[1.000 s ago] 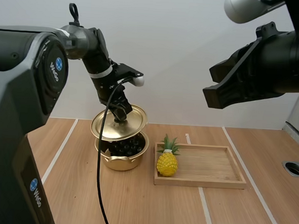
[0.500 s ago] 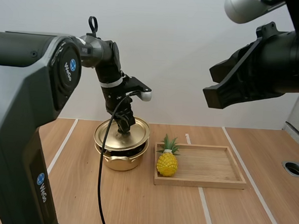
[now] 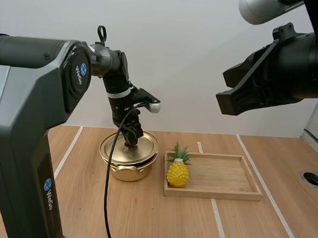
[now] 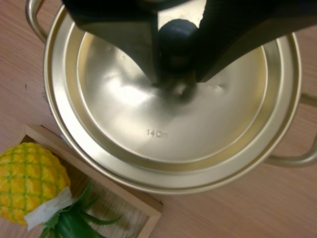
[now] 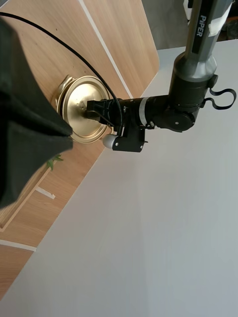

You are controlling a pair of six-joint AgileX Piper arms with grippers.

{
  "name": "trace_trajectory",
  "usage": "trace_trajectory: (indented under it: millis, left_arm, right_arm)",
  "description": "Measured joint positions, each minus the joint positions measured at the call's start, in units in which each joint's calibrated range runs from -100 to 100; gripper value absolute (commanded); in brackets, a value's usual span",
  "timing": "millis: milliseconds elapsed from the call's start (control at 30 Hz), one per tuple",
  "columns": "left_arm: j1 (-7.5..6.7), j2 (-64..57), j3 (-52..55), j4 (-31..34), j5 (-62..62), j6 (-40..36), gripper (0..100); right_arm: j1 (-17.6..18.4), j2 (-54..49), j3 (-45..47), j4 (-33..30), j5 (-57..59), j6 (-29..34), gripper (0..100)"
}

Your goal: Open the pot, put the grape inside, and close it

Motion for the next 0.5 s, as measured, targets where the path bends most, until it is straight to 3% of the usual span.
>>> trace_trajectory:
  millis: [500]
  left_arm:
    - [-0.35, 0.0, 1.9, 0.11, -0.6, 0.0, 0]
  right_arm:
    - [0.0, 0.0, 0.0, 0.0, 0.0, 0.0, 0]
